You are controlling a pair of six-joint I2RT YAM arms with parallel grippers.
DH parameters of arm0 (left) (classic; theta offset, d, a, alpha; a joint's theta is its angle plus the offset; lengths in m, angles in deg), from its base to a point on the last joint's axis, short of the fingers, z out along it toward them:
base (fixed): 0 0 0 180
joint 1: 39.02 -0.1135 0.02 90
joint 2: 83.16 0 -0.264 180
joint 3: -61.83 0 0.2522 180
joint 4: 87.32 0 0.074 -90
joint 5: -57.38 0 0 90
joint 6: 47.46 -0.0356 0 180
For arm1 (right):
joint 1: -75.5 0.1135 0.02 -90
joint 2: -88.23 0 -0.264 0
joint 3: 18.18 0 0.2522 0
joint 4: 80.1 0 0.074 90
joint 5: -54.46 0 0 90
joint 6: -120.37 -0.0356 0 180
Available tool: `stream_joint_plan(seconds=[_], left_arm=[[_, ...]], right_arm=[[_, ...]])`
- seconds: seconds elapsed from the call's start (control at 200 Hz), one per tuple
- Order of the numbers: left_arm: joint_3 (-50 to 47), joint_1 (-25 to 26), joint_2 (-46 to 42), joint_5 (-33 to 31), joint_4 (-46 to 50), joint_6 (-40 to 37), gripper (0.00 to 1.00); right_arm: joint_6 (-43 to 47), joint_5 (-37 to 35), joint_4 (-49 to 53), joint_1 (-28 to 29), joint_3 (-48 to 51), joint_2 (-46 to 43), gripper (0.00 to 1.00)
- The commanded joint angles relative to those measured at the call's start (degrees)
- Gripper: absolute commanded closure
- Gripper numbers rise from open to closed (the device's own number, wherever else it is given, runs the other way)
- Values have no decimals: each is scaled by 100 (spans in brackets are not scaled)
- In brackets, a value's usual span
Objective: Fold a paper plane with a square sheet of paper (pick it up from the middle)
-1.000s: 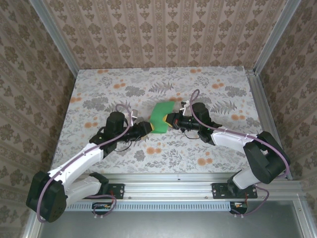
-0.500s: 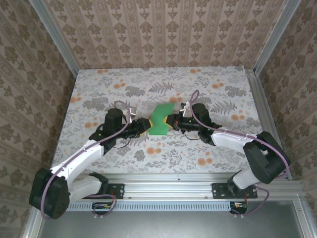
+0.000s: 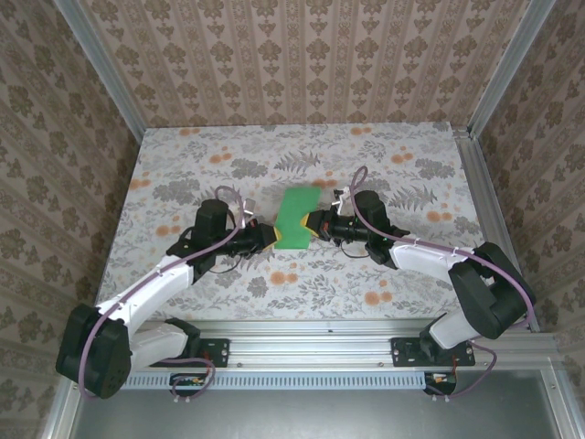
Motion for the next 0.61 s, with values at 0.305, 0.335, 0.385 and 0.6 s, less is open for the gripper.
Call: stream_joint_plan(seconds=[0.305, 0.335, 0.385, 0.6], left_arm=[[-290, 24, 78, -117, 177, -307, 95], [-317, 50, 118, -180, 146, -310, 94], [-339, 107, 180, -246, 149, -322, 92], [-446, 344, 511, -669, 142, -352, 89]], right_arm=[[457, 245, 186, -26, -68, 605, 83], [511, 245, 255, -26, -72, 661, 82], [550, 253, 321, -26, -87, 766, 82], [923, 342, 864, -26, -253, 1122, 77]])
